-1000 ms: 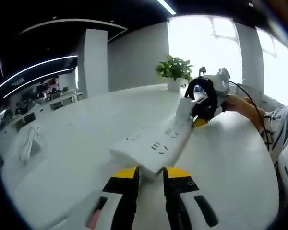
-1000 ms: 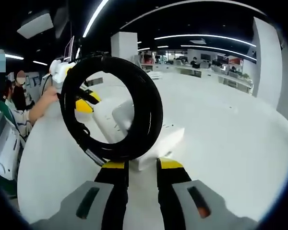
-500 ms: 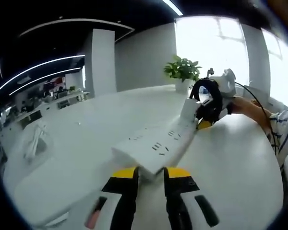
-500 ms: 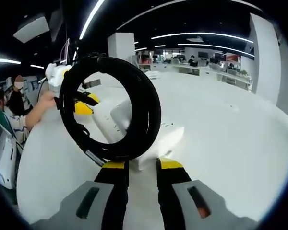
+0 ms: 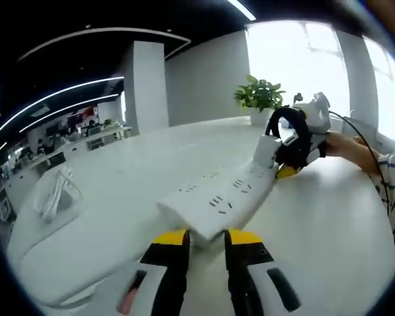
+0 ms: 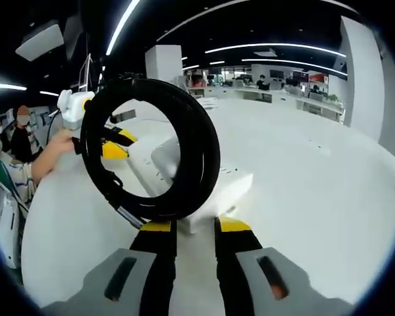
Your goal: Straighten the power strip on the desk, plug the charger into it
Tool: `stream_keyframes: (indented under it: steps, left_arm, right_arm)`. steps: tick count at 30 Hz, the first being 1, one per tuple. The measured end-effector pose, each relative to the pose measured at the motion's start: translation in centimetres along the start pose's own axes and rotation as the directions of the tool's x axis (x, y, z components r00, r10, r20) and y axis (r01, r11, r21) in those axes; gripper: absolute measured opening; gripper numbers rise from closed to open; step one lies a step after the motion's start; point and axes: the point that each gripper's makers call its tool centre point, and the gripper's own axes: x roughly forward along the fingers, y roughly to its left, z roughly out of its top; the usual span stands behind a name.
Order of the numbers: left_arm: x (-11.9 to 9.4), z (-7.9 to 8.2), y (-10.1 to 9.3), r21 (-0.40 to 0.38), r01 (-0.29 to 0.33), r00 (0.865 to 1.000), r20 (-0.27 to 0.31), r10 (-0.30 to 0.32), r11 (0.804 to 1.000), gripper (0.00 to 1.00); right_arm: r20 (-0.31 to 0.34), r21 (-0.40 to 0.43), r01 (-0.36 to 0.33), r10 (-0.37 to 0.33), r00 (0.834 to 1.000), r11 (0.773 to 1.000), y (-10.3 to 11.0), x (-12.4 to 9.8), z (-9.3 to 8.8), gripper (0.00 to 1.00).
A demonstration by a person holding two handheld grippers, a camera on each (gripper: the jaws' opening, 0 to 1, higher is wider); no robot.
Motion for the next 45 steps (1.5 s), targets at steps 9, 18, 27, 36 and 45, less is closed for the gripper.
stream_keyframes:
  steps: [9,18,27,36,45]
  left_arm:
    - [0.0,0.1,0.9,-0.013,-0.030,1.000,0.007,0.030,0.999,0.20]
    - [0.1,0.3,1.4,-0.002,-0.071,0.997,0.015,0.071,0.997,0.19]
    - [0.1,0.4,1.6,-0.010,-0.091,0.995,0.035,0.091,0.996,0.19]
    - [0.3,0.5,1.7,-0.019,-0.103,0.994,0.044,0.104,0.994,0.19]
    - [0.1,0.5,1.7,-0.014,-0.107,0.993,0.047,0.108,0.994,0.17]
  right_arm:
    - [0.041,0.036,-0.010,0.008,0.999,0.999,0.0,0.5,0.3,0.21]
    - [0.055,0.055,0.000,-0.003,0.998,0.998,-0.2,0.8,0.6,0.20]
    - [0.073,0.082,0.011,-0.017,0.997,0.997,-0.3,0.9,0.7,0.19]
    - [0.081,0.095,0.027,-0.034,0.996,0.995,-0.7,1.0,0.9,0.17]
    - [0.086,0.111,0.027,-0.037,0.996,0.993,-0.7,0.8,0.8,0.15]
